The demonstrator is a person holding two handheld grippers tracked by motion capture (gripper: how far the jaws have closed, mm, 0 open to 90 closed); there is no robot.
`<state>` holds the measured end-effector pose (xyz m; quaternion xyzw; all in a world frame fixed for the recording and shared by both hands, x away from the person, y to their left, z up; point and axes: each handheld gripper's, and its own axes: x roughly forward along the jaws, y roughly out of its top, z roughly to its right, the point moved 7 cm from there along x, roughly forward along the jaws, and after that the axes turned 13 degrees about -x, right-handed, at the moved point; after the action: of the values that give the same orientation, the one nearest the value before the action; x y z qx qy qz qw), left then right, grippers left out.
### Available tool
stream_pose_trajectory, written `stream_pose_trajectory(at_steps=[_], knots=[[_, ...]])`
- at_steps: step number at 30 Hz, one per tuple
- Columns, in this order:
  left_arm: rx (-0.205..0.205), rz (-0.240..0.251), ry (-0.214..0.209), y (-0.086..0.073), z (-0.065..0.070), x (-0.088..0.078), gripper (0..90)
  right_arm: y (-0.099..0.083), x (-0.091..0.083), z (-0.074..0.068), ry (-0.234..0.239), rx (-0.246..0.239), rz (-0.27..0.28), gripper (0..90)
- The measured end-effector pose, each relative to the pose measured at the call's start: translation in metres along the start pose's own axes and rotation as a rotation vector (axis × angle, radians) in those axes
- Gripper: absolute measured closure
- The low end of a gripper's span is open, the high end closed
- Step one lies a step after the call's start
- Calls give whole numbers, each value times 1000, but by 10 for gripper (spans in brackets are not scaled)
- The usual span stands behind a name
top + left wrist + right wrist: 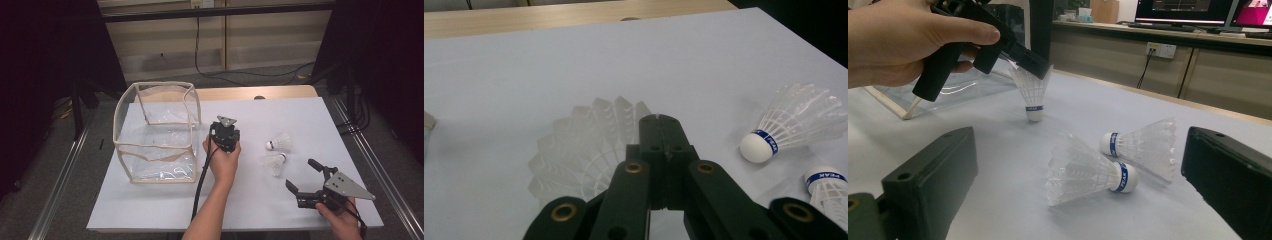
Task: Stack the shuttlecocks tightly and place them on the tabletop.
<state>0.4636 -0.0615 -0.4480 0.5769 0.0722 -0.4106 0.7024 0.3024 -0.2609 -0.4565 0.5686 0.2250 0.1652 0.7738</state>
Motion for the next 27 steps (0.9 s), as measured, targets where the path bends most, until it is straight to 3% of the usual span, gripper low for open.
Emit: stream_pose_trajectory(at_steps=[9,27], knots=[[17,-11,71,4,-10,-10,900,0,0,0,-2,2,1,11],[48,-17,162,9,-26,-20,900,1,0,0,-4,-7,2,11]])
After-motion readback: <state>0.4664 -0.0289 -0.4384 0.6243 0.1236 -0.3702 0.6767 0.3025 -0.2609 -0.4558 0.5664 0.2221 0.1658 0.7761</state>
